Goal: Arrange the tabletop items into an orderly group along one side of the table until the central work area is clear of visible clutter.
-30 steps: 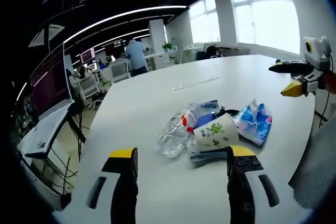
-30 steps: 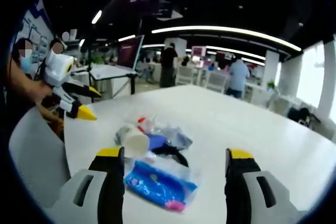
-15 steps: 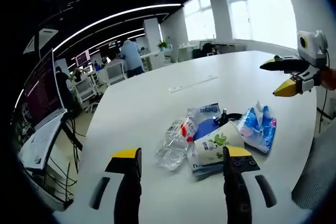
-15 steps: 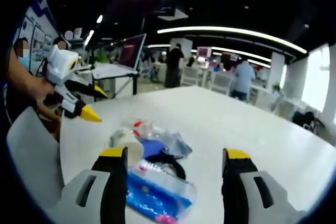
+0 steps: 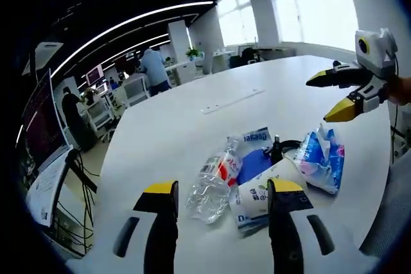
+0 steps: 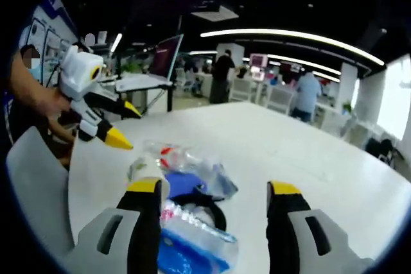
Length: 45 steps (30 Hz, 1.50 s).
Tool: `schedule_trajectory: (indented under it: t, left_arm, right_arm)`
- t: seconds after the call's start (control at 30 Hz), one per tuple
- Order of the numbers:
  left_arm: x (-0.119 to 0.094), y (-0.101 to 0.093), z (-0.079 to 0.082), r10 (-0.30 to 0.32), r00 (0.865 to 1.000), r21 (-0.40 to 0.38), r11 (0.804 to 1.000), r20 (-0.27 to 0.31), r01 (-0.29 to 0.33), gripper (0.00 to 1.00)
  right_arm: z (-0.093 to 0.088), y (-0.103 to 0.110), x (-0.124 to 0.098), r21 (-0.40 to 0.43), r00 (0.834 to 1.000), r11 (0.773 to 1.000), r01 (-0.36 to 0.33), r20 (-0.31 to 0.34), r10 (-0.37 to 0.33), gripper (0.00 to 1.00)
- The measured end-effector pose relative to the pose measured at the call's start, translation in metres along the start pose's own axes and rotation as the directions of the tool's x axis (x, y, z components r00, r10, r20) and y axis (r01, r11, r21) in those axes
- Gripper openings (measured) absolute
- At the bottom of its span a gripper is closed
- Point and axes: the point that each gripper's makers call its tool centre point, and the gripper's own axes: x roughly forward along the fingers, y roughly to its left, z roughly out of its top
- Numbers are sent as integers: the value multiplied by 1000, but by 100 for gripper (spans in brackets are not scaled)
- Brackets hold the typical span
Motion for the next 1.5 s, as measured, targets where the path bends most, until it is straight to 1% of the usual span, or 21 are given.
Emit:
schedule_trajectory:
  t: [0.3,0.47,0.63,0.93,1.07,1.2,1.3,1.43,1.5]
  left_arm:
    - [16,2,-2,-5,999,20,1000,-34,6,53]
    - [26,2,-3,-6,999,22,1000,-51,7,53]
    - [35,1,-5,-18,997,49,999,-73,22,52]
    - [53,0,-3,-39,995,70,997,-96,46,52]
    - [59,-1,-2,-45,994,64,997,-100,52,52]
    - [66,-7,-5,-61,991,103,992,-118,74,51]
    - [72,-8,-6,-71,989,104,991,-128,84,49]
    - [78,-11,-9,-92,985,99,989,-147,108,42]
    - [81,-10,-10,-96,983,98,989,-156,112,41]
  right_arm:
    - [0,0,23,-3,999,999,-42,-6,42,58]
    - [0,1,30,0,999,999,-52,-4,52,56]
    - [2,-2,36,17,999,998,-52,6,52,55]
    - [-2,-4,41,45,999,998,-50,7,50,54]
    - [-3,-5,42,48,999,997,-52,6,52,54]
    - [-3,-7,44,55,999,997,-49,8,49,54]
    - [-2,-9,44,60,999,997,-44,12,43,54]
    - [-2,-11,43,66,999,997,-36,15,35,54]
    - [-2,-12,43,68,999,997,-34,13,33,54]
